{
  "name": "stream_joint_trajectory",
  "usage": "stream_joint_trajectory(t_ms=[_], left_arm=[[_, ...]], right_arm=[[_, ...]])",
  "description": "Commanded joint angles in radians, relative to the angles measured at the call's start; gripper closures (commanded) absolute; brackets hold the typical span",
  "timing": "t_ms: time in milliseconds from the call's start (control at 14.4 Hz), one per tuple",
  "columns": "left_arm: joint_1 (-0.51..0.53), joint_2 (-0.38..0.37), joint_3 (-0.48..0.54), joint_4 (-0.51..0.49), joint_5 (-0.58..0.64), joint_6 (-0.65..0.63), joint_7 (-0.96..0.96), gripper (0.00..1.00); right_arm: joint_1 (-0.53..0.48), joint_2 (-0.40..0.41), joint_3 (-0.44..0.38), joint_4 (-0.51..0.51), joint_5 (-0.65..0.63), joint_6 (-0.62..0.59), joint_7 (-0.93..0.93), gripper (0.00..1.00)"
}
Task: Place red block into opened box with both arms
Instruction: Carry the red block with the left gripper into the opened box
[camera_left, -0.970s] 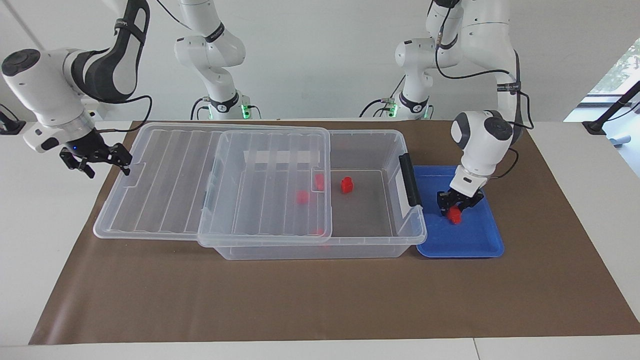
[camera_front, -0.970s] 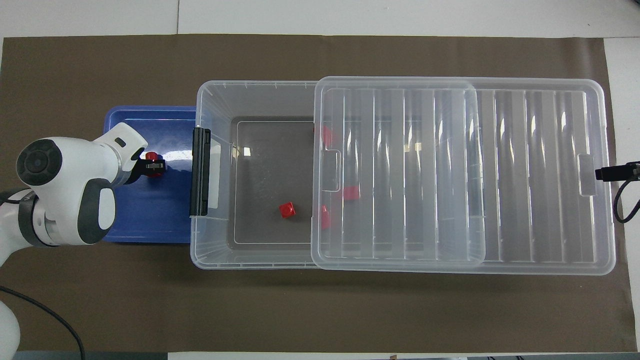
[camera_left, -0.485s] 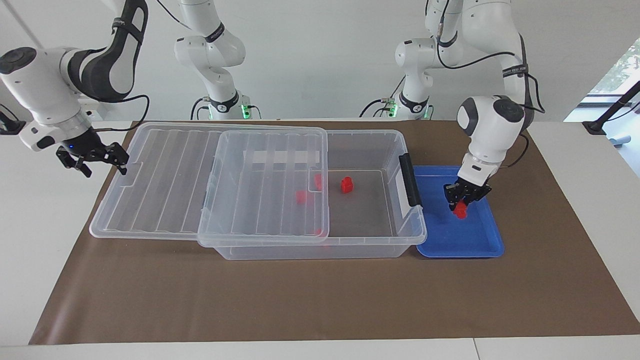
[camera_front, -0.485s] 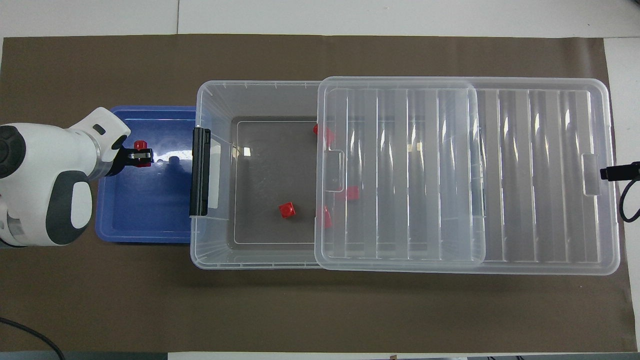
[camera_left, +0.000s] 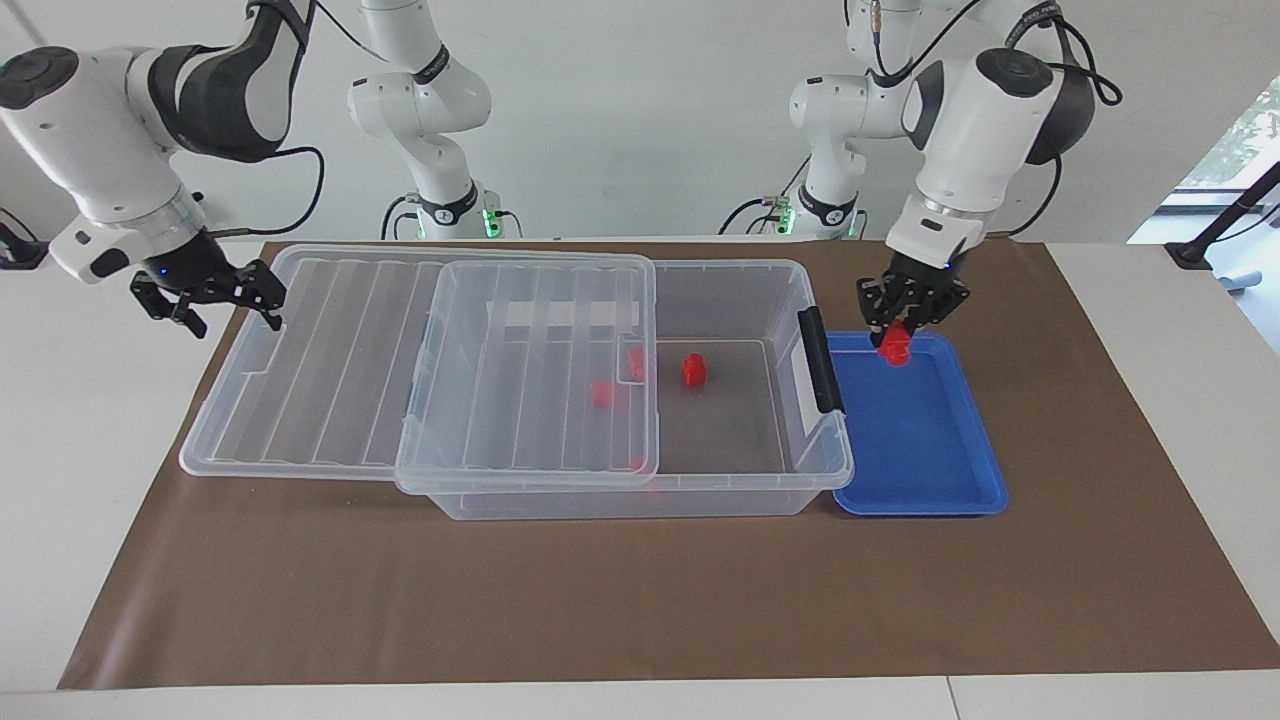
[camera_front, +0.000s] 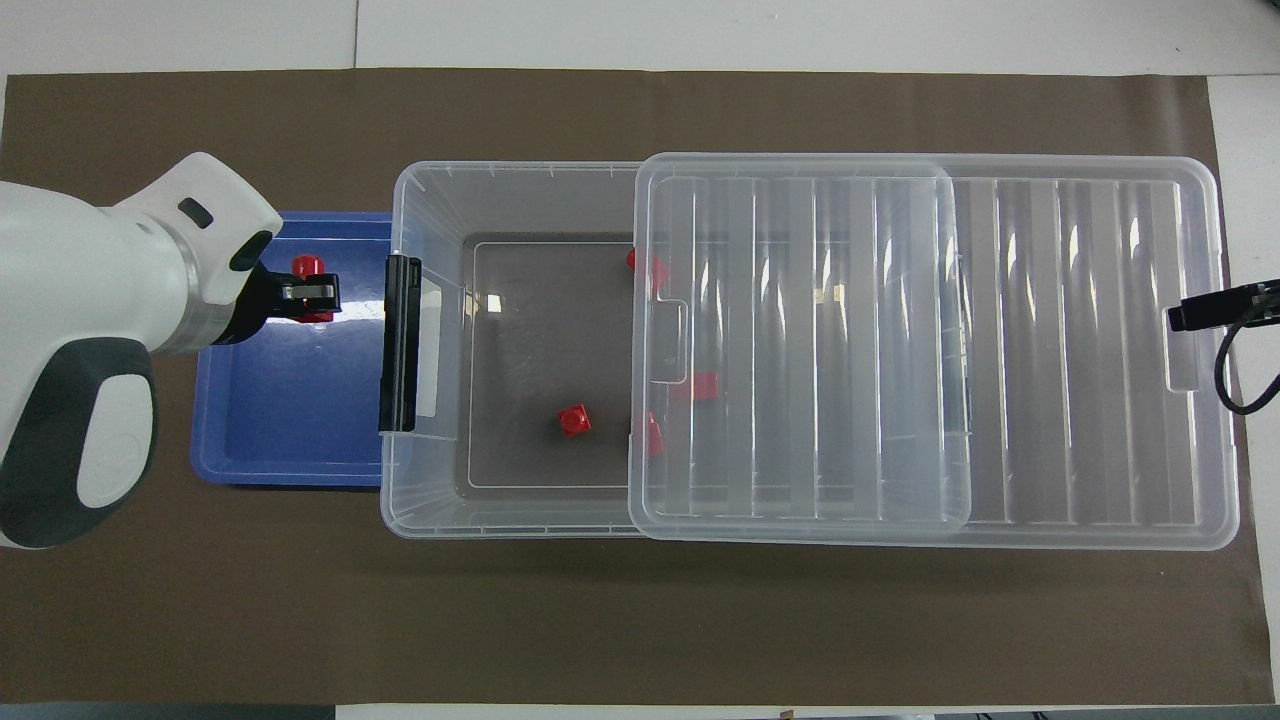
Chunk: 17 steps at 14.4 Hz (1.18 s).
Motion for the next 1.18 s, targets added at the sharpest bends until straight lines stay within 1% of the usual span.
stream_joint_trajectory(t_ms=[0, 69, 139, 208, 485, 693, 832, 1109], left_arm=[[-0.099, 0.059, 0.011, 0.022, -0.002, 0.015, -0.073, 1.0], [-0.143, 0.088, 0.011, 0.024, 0.039, 0.038, -0.149, 1.0], [-0.183, 0.133, 0.01, 0.021, 0.087, 0.103, -0.264, 1.0], [-0.214, 0.163, 0.009, 0.016, 0.104, 0.152, -0.345, 1.0], [-0.245, 0.286, 0.011, 0.016, 0.132, 0.254, -0.369, 1.0], [-0.245, 0.354, 0.013, 0.019, 0.141, 0.323, -0.377, 1.0], [-0.245, 0.406, 0.011, 0.017, 0.185, 0.351, -0.378, 1.0], [-0.233, 0.44, 0.011, 0.01, 0.185, 0.421, -0.383, 1.0]], right_arm=[[-0.008, -0.006, 0.045, 0.094, 0.01, -0.104, 0.096, 0.0], [-0.005, -0.012, 0.082, 0.114, 0.01, -0.156, 0.167, 0.0], [-0.005, -0.024, 0.12, 0.12, 0.009, -0.181, 0.265, 0.0], [-0.005, -0.027, 0.142, 0.119, 0.009, -0.185, 0.307, 0.0], [-0.006, -0.04, 0.151, 0.096, 0.009, -0.177, 0.304, 0.0], [-0.011, -0.04, 0.15, 0.094, 0.009, -0.172, 0.306, 0.0], [-0.015, -0.04, 0.15, 0.094, 0.009, -0.174, 0.309, 0.0], [-0.02, -0.041, 0.15, 0.094, 0.009, -0.195, 0.307, 0.0]])
